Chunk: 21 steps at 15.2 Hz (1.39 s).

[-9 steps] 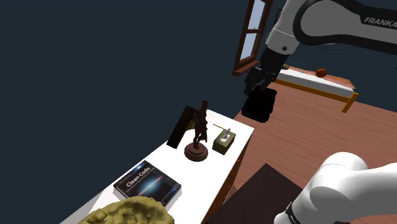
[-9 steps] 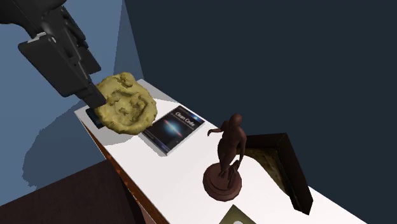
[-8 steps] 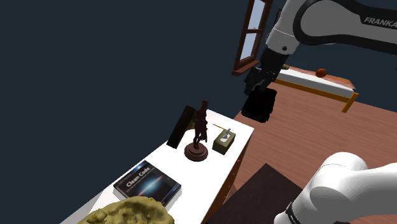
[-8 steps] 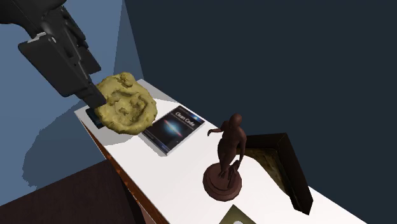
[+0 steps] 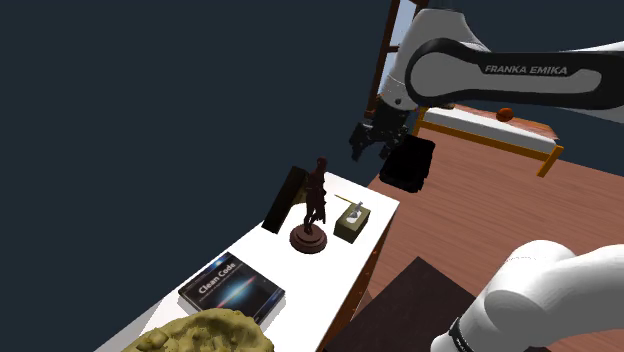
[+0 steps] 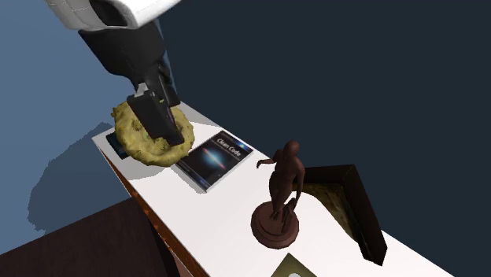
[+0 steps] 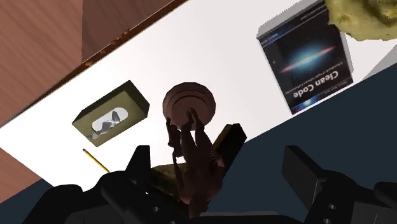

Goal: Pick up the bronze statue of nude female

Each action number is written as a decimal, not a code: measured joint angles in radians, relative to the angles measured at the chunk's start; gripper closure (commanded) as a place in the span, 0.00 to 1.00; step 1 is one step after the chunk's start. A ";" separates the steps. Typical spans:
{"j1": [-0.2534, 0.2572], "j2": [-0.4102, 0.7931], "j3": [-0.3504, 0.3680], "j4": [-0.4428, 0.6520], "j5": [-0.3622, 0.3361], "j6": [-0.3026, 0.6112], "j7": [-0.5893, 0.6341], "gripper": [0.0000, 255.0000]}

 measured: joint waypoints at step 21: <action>-0.128 0.721 0.139 0.235 -0.161 0.509 0.653 0.00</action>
